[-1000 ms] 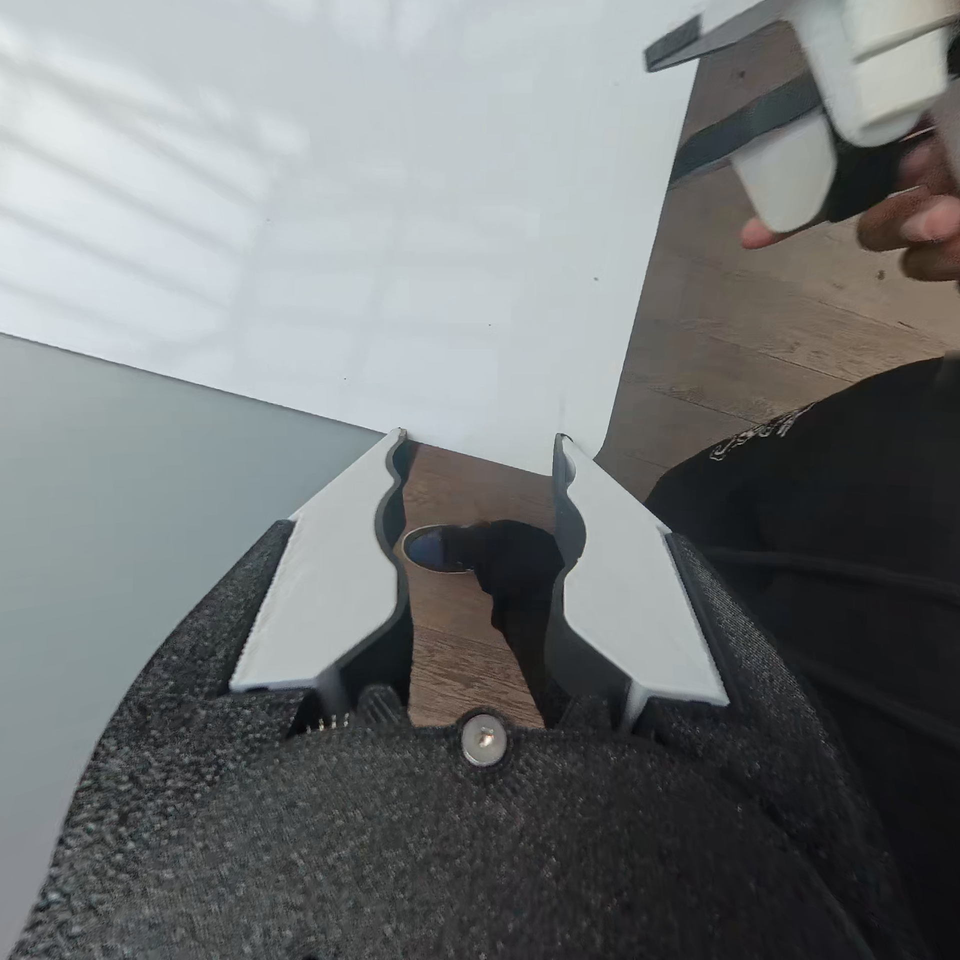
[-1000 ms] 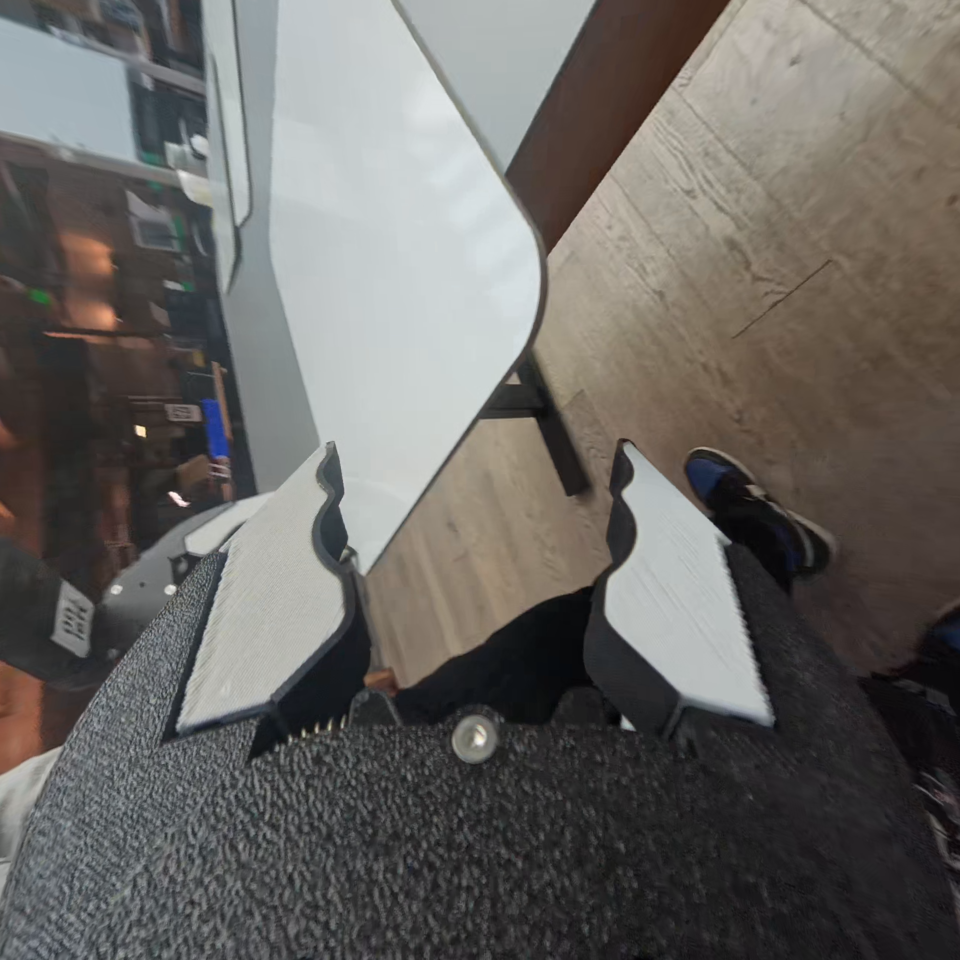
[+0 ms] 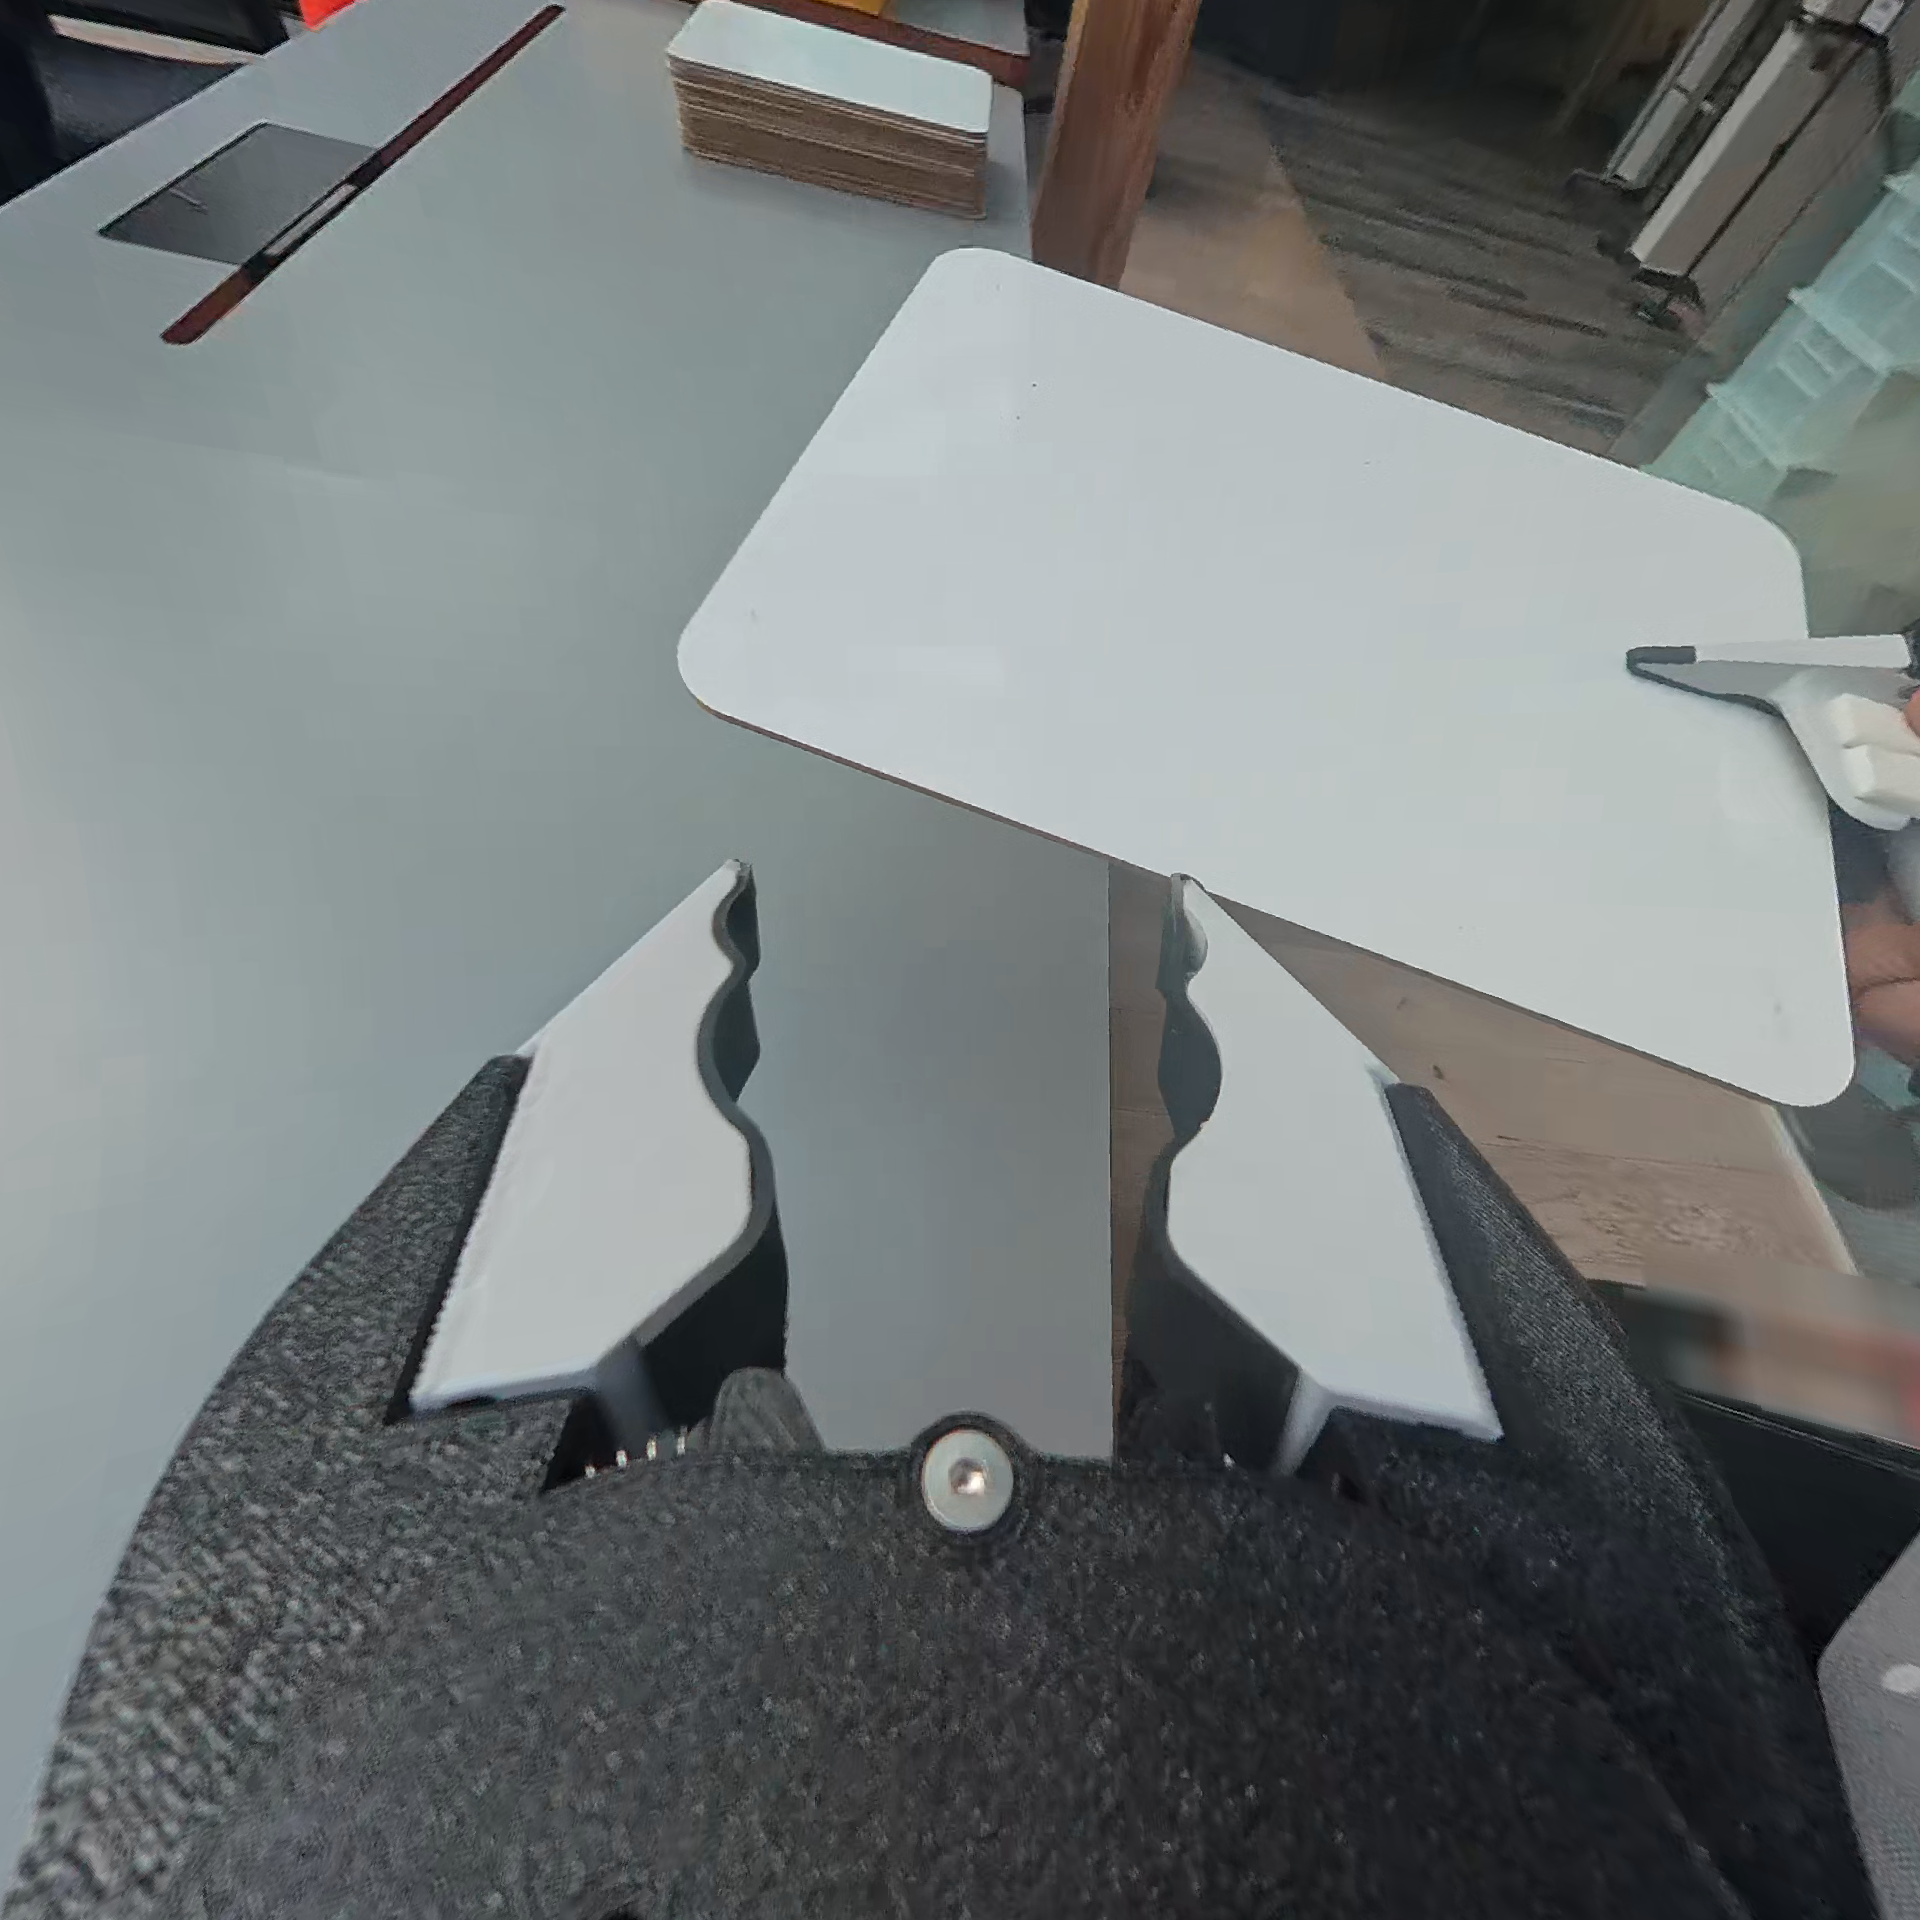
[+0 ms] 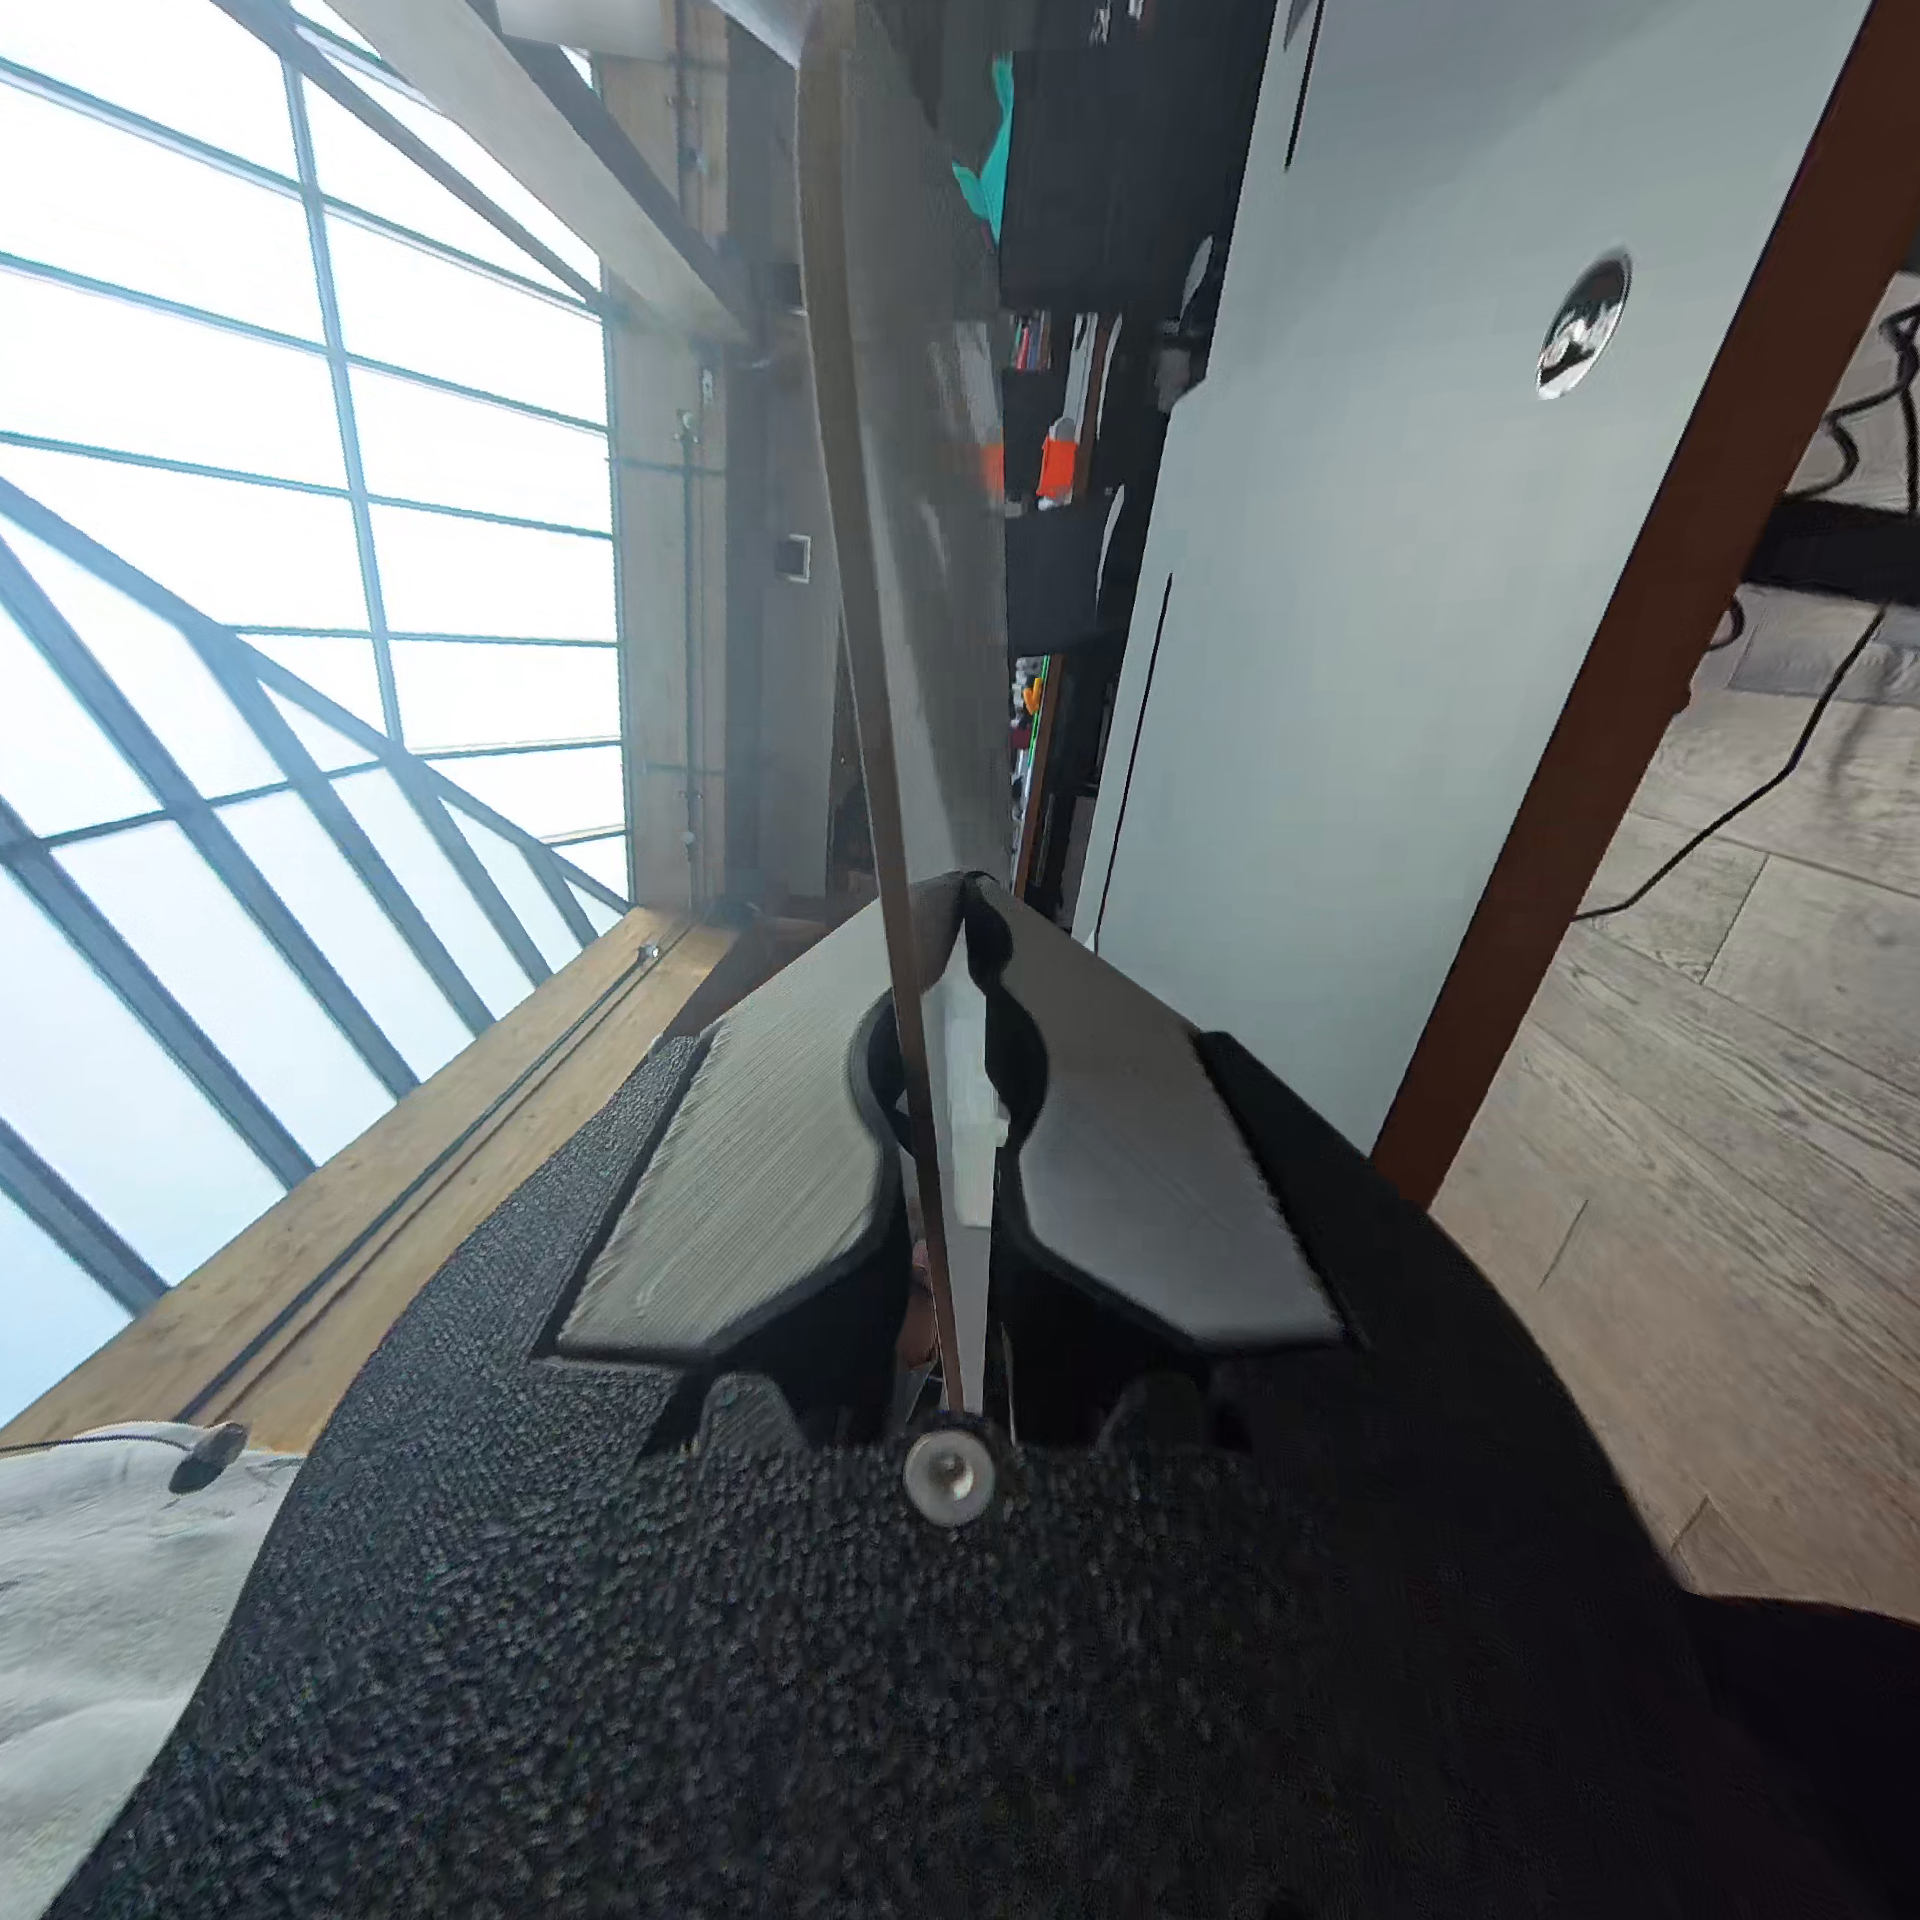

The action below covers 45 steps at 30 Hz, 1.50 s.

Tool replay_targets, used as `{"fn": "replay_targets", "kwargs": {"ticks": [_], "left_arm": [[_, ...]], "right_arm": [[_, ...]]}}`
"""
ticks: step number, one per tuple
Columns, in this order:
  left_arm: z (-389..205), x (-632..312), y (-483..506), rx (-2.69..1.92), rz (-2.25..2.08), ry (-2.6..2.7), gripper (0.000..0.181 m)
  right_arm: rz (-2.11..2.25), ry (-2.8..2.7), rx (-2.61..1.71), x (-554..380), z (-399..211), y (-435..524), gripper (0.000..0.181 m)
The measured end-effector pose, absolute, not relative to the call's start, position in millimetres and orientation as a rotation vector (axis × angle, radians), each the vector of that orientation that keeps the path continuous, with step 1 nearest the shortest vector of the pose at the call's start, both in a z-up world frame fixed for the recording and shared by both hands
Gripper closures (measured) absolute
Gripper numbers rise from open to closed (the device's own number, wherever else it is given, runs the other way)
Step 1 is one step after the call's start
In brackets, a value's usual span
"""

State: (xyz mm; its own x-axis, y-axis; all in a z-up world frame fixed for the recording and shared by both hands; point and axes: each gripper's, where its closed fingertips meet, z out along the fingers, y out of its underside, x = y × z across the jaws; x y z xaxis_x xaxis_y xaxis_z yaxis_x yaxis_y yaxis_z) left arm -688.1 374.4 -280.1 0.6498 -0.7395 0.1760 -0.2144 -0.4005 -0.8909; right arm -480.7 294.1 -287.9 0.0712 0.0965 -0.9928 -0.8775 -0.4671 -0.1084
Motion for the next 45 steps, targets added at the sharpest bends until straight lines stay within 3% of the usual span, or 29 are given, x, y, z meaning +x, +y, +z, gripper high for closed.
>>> {"fn": "replay_targets", "kwargs": {"ticks": [14,28,39,45], "left_arm": [[-280.7,-400.5,549.4,-1.905,-0.899,1.011,0.103],[-250.3,-124.7,716.7,-1.948,-0.813,0.772,0.105],[-302.2,-22.1,914.2,-2.016,-0.781,0.588,0.108],[-289.0,14.9,1002.0,-2.051,-0.743,0.496,0.109]], "right_arm": [[1.276,0.994,-1.412,-194.9,-281.6,418.7,0.179],[1.365,0.922,-1.567,107.4,-256.9,669.7,0.179],[1.417,0.911,-1.724,196.9,-294.3,967.5,0.179],[1.498,0.966,-1.850,190.2,-324.1,1082.8,0.179]]}}
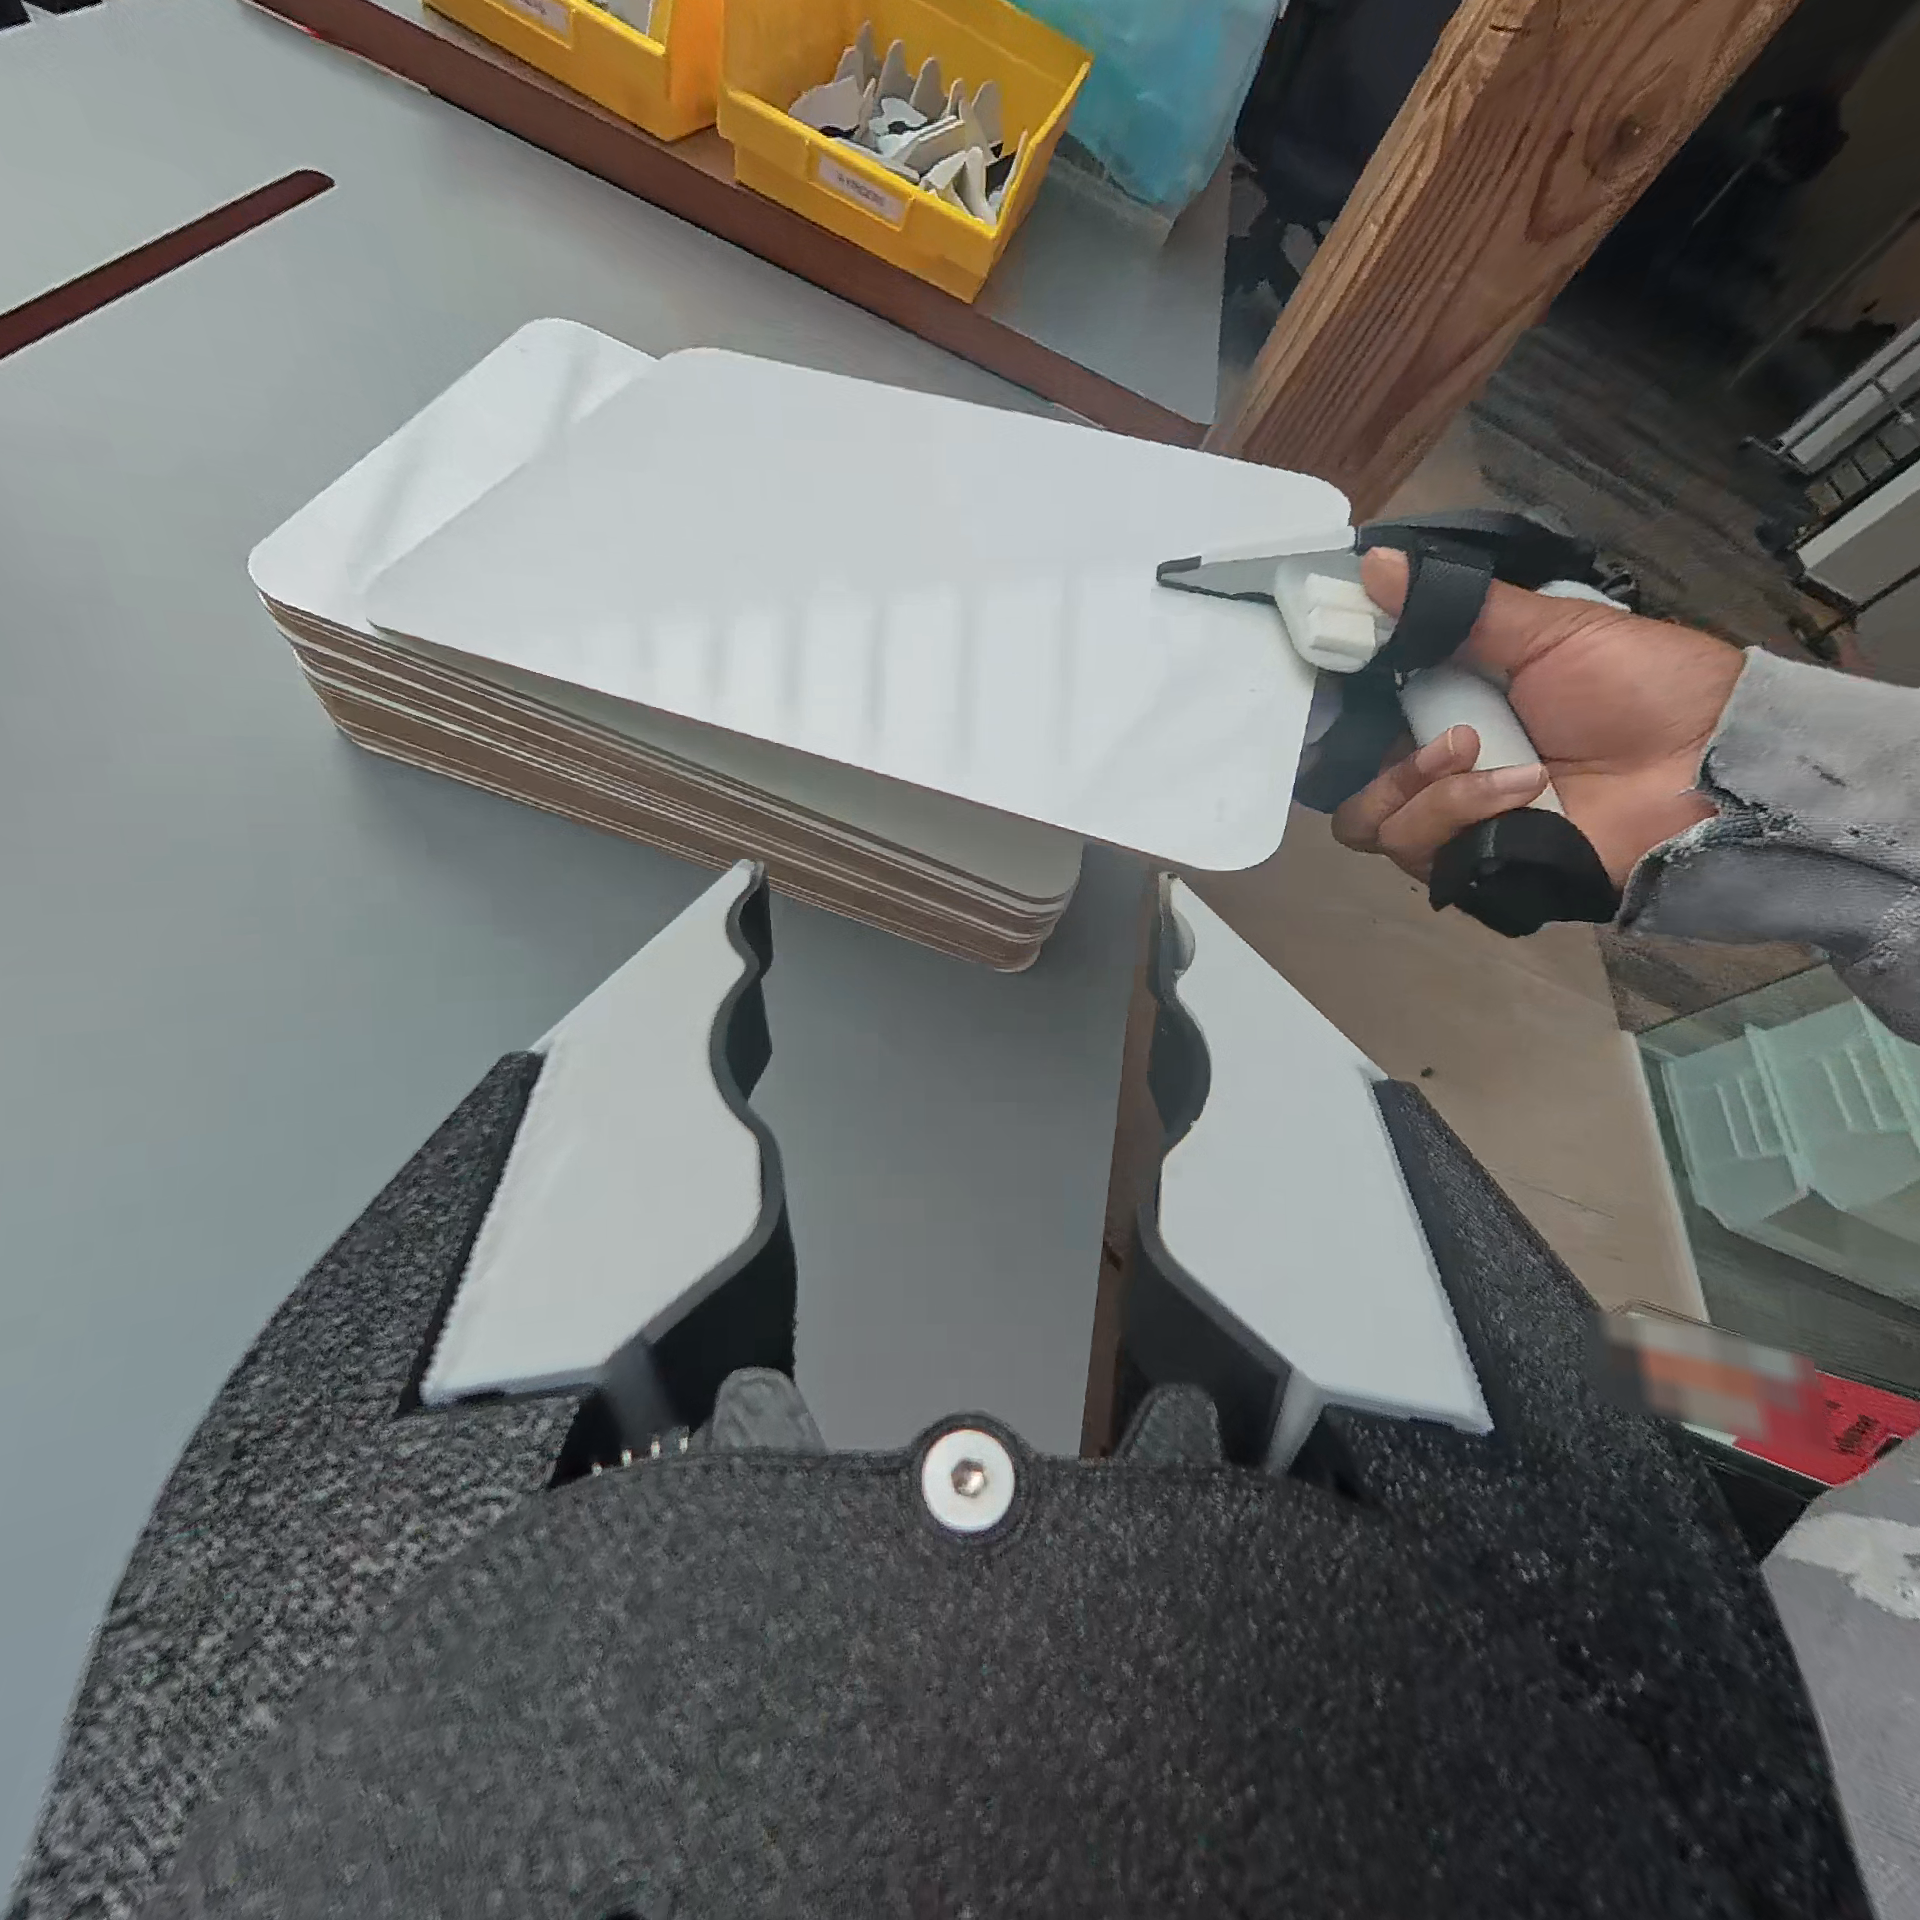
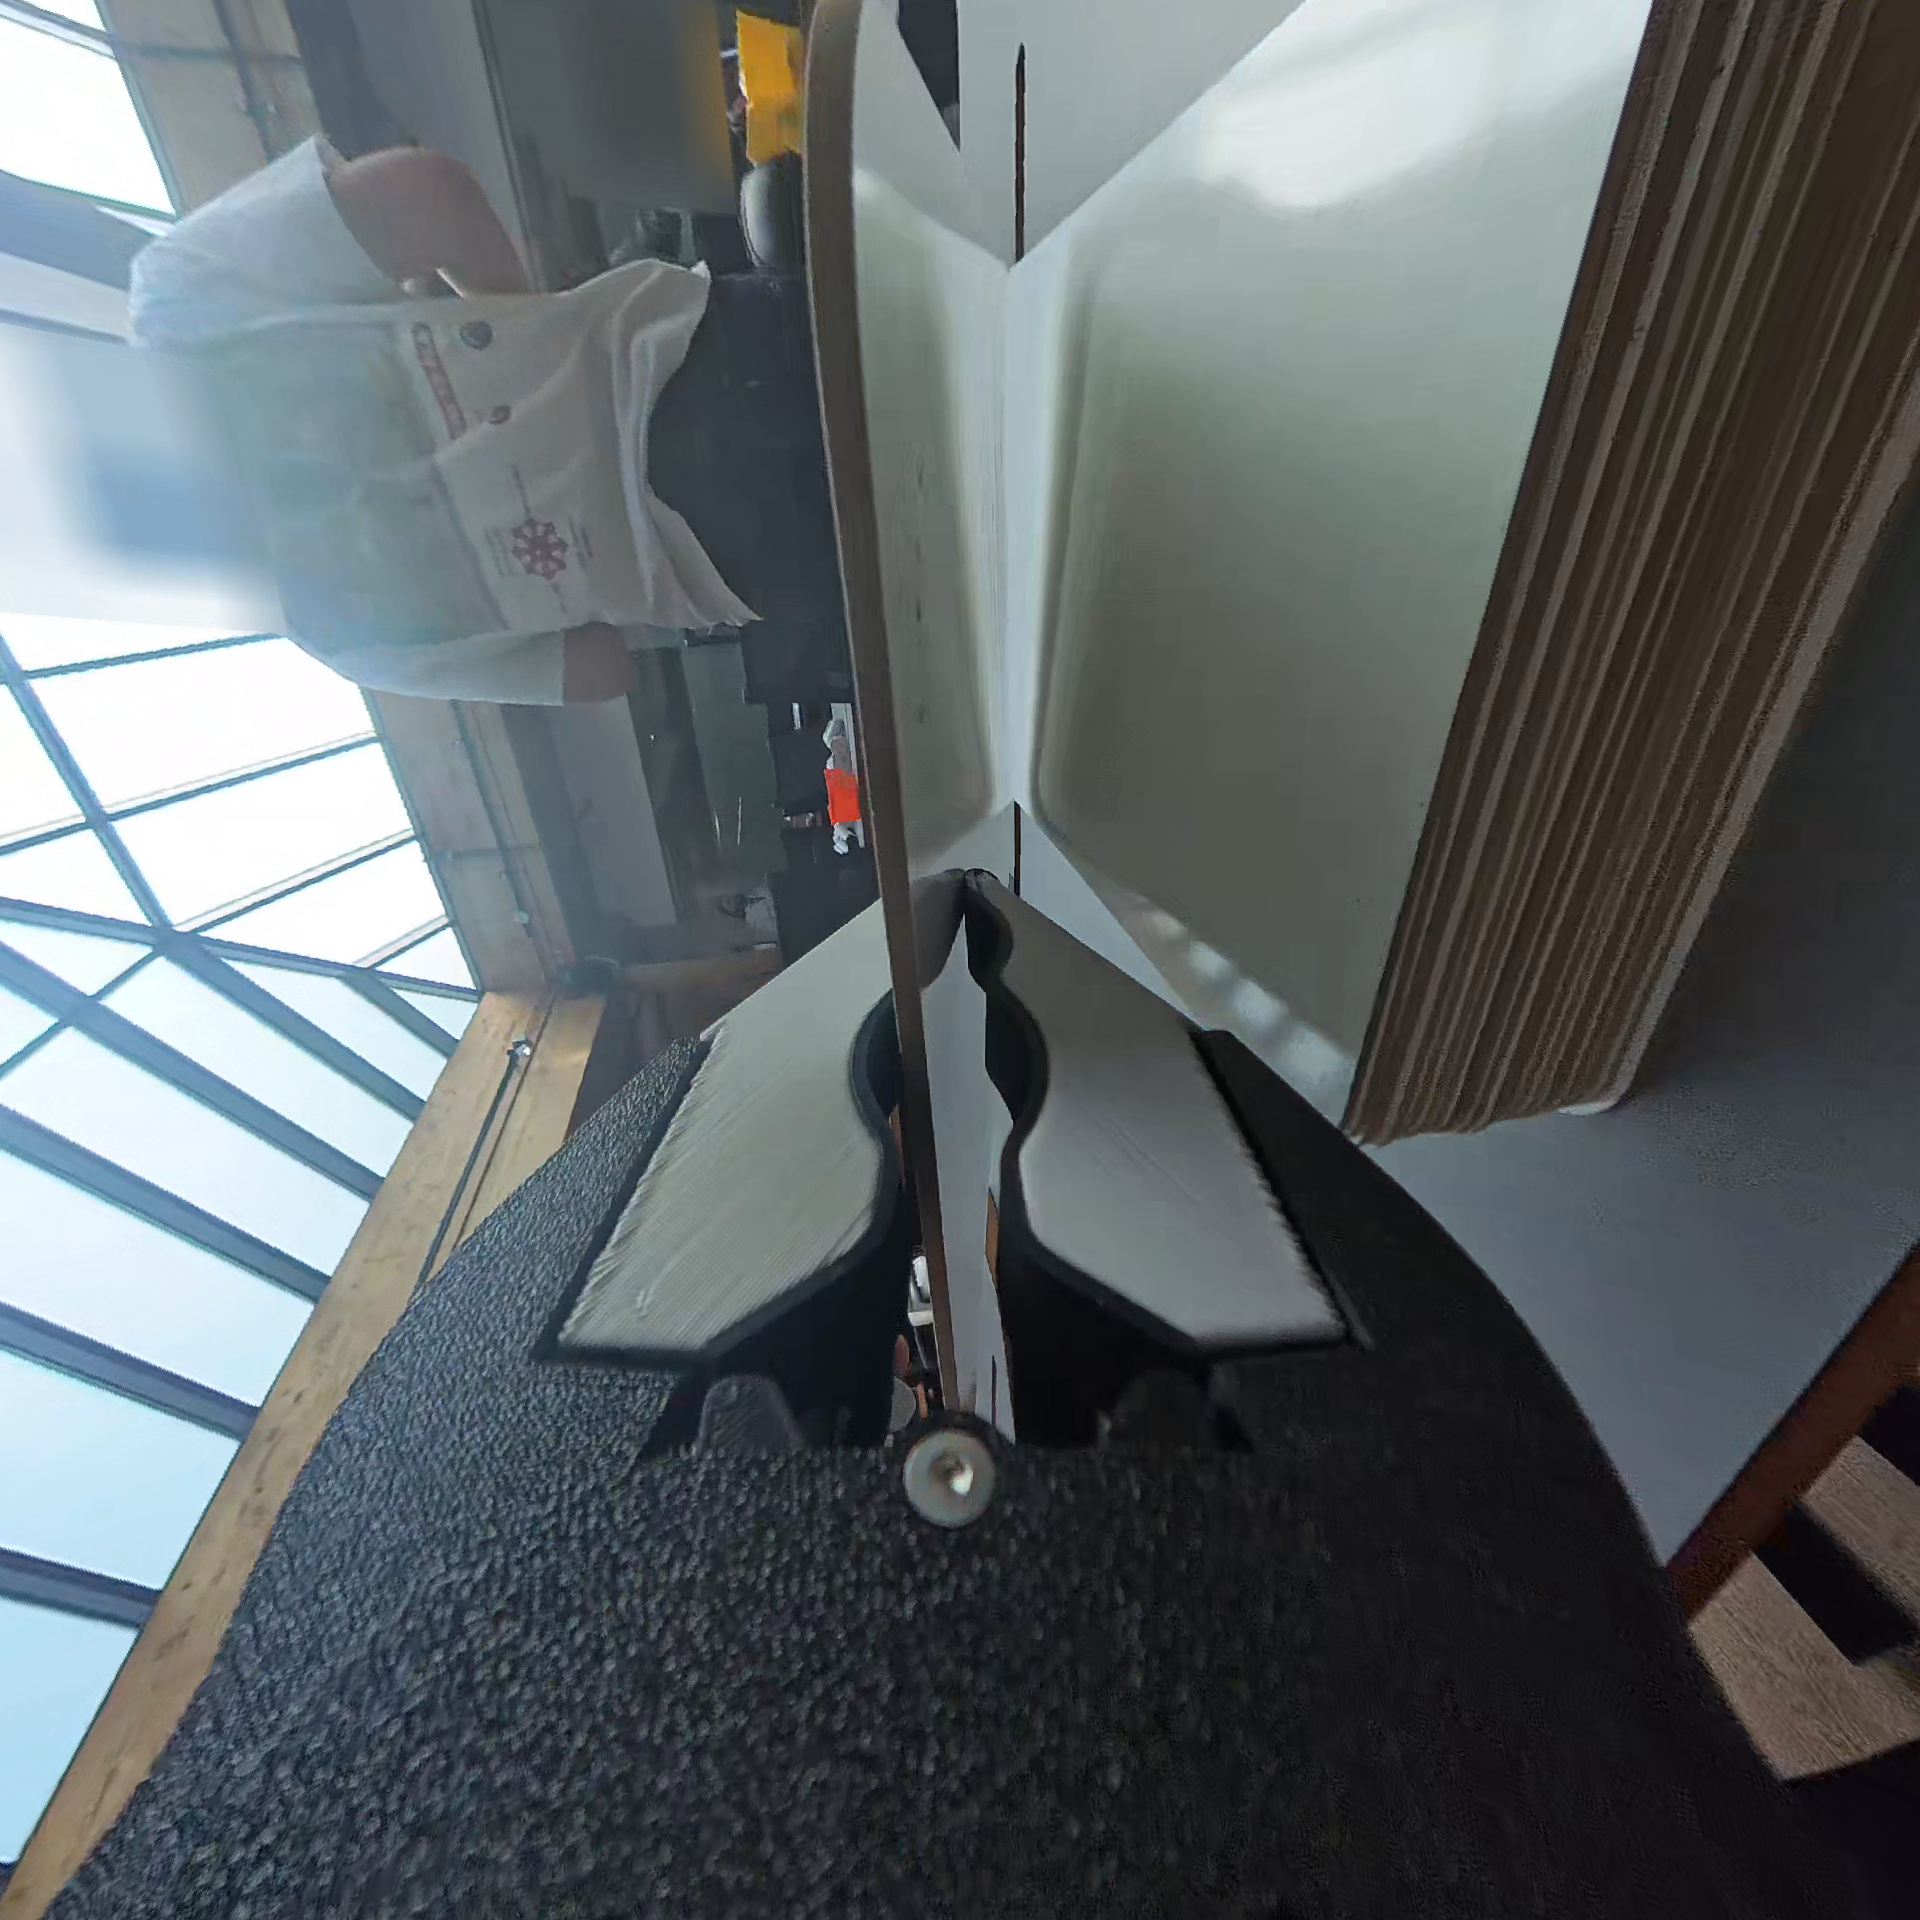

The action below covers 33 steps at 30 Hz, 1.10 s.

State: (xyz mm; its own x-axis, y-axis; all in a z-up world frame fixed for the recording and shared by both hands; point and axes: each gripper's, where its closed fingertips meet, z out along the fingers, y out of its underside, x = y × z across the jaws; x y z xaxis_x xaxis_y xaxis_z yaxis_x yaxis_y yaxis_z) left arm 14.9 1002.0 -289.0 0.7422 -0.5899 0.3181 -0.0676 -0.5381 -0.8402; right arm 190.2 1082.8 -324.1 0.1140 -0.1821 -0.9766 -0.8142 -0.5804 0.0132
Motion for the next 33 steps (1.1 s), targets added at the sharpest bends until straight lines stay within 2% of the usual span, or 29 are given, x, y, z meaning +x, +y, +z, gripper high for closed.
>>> {"fn": "replay_targets", "kwargs": {"ticks": [7,14,17,19,23,25,29,33], "left_arm": [[-320.3,38.6,1030.0,-2.206,-0.752,0.261,0.109],[-336.9,108.7,1039.7,-2.137,-1.291,-0.366,0.115],[-340.7,133.1,1042.2,-2.078,-1.381,-0.544,0.133],[-350.7,139.5,1041.2,-2.099,-1.328,-0.611,0.159],[-358.6,142.6,1039.8,-2.070,-1.354,-0.735,0.169],[-359.5,143.8,1041.4,-2.052,-1.375,-0.776,0.171],[-369.0,146.9,1047.0,-2.044,-1.364,-0.863,0.176],[-374.8,145.3,1054.3,-1.970,-1.385,-0.957,0.177]], "right_arm": [[1.572,0.945,-1.919,179.3,-341.3,1129.6,0.180],[1.622,0.848,-2.015,187.1,-351.7,1132.1,0.180],[1.662,0.777,-2.060,187.6,-354.4,1129.3,0.179],[1.686,0.755,-2.069,189.8,-354.6,1129.3,0.178],[1.813,0.593,-2.131,193.1,-347.6,1121.5,0.145],[1.865,0.465,-2.214,198.9,-345.0,1107.4,0.120],[1.721,-0.074,-2.408,234.5,-347.5,1069.0,0.114],[0.990,-0.896,-2.402,290.8,-373.9,1072.9,0.112]]}}
